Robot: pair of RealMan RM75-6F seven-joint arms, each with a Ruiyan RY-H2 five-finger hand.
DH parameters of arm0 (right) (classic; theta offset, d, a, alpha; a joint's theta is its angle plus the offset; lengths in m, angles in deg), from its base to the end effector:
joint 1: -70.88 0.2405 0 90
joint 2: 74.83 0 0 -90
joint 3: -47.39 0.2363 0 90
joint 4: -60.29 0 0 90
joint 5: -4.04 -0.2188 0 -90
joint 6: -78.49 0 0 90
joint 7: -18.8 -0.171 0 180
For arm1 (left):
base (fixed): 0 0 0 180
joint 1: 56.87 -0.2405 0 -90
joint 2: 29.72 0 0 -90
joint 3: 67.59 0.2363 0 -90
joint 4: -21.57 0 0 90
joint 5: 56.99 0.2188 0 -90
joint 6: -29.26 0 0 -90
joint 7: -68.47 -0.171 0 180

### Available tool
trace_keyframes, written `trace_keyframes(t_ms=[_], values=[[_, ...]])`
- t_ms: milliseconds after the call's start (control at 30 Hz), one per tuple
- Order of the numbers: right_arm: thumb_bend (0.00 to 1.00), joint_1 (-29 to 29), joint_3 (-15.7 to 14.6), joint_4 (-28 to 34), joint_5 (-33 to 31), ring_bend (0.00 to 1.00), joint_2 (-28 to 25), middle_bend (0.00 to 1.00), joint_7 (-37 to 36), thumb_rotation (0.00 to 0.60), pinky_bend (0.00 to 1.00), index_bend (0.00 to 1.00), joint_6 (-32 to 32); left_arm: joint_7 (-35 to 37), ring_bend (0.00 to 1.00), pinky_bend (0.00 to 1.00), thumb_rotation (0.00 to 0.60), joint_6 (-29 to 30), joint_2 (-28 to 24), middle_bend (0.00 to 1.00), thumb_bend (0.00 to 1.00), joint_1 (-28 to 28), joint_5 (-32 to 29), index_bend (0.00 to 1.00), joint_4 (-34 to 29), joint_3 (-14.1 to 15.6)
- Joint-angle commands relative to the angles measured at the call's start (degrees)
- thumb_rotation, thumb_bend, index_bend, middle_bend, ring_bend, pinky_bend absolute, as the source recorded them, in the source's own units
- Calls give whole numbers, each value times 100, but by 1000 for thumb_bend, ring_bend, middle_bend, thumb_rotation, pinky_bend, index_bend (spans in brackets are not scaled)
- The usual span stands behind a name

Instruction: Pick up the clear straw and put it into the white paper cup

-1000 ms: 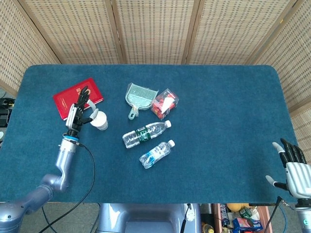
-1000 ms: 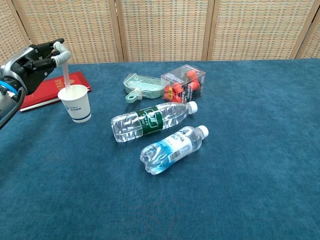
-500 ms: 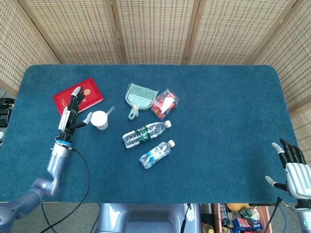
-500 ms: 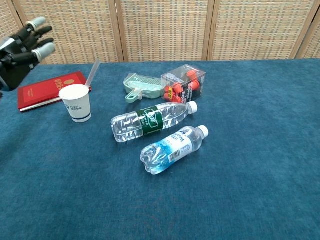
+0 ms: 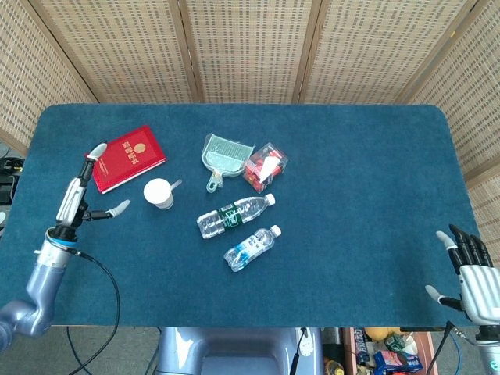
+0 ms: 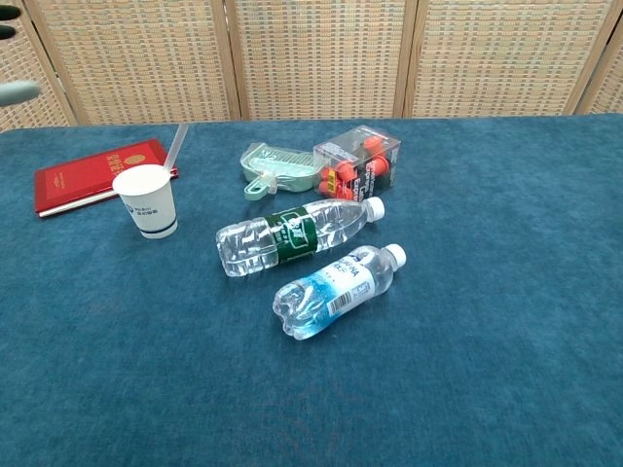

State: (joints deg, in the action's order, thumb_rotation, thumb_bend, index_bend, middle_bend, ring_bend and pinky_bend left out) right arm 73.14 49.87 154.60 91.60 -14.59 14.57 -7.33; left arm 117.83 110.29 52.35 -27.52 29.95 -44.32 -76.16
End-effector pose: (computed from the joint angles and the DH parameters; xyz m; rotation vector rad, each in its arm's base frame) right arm -0.3000 -0.1922 0.1587 1.3646 -0.9450 0.9236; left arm -0.2230 0.3544 0.0971 -1.3562 -1.2420 -1.7491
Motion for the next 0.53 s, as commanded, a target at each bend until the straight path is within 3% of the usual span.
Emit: trace_keyframes(t_ms=[33, 100, 300, 533], values=[[0, -30, -16, 21, 63, 0, -19, 0, -23, 600, 0, 0, -73, -2804, 0, 0, 600, 88, -1541, 0, 209, -862, -289, 0, -1911, 574], [0, -46, -25, 25, 99, 0, -28, 0, -32, 600, 0, 0, -113, -3506, 0, 0, 600, 122, -1883, 0, 207, -1116, -506, 0, -2554, 713], [0, -81, -28, 21, 149, 0, -38, 0, -30, 600, 0, 0, -205, -5068, 0, 0, 600, 283, -2186, 0, 207, -1663, -906, 0, -3420, 1071], [0, -95, -17, 11, 138, 0, -28, 0, -13, 600, 0, 0, -233, -5282, 0, 0, 600, 336, -2183, 0, 206, -1854, -883, 0, -3581, 1121]])
